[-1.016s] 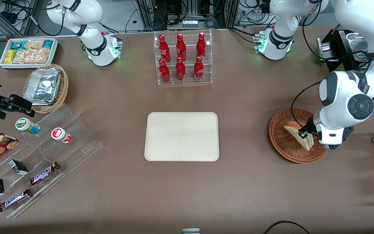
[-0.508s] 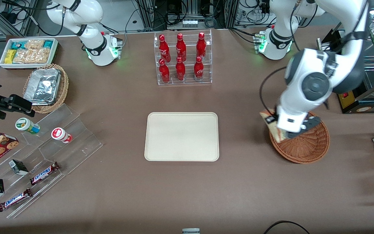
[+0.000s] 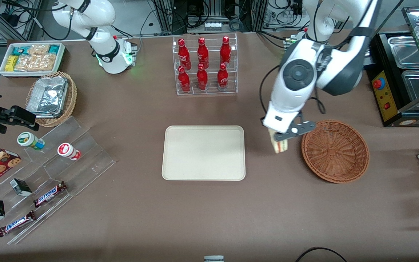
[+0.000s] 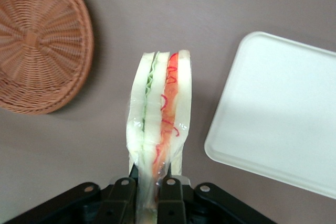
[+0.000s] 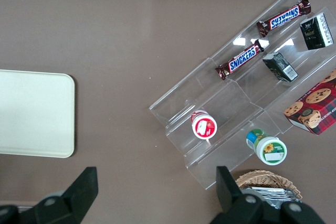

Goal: Place sandwich from basket to tray
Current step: 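Lift the sandwich and carry it over the cream tray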

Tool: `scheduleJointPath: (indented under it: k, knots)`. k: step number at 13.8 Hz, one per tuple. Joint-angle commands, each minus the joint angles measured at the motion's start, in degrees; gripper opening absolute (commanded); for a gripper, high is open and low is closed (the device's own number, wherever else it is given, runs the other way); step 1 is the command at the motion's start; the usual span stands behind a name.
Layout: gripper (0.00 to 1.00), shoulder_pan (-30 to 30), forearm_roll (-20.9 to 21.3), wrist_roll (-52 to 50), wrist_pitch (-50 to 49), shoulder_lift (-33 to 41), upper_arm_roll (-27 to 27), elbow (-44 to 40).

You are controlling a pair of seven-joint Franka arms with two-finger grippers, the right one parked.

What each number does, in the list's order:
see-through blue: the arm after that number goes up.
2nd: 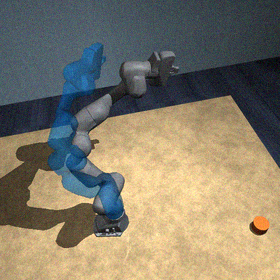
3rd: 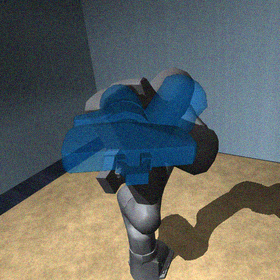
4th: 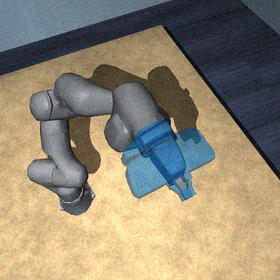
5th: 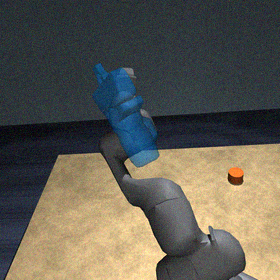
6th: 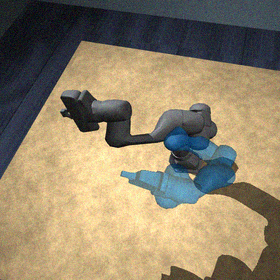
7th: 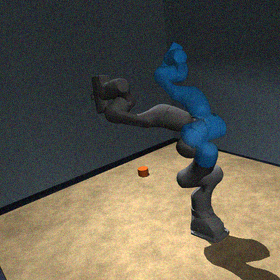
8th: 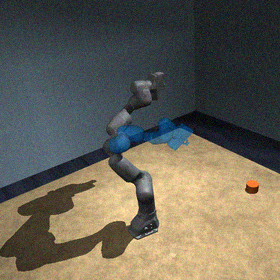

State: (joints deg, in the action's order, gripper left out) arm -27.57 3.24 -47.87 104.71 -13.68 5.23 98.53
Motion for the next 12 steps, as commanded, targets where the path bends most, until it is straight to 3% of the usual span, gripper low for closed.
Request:
scheduleJointPath:
  k: [1, 5, 12]
  knots:
    - [0.06, -4.15, 0.28, -0.47, 1.36, -7.04, -0.84, -6.14]
    - [0.06, -9.51, 0.63, -1.69, 7.6, -13.73, -0.92, -7.56]
    - [0.05, -12.95, 1.07, -3.19, 15.78, -21.38, -1.19, -10.63]
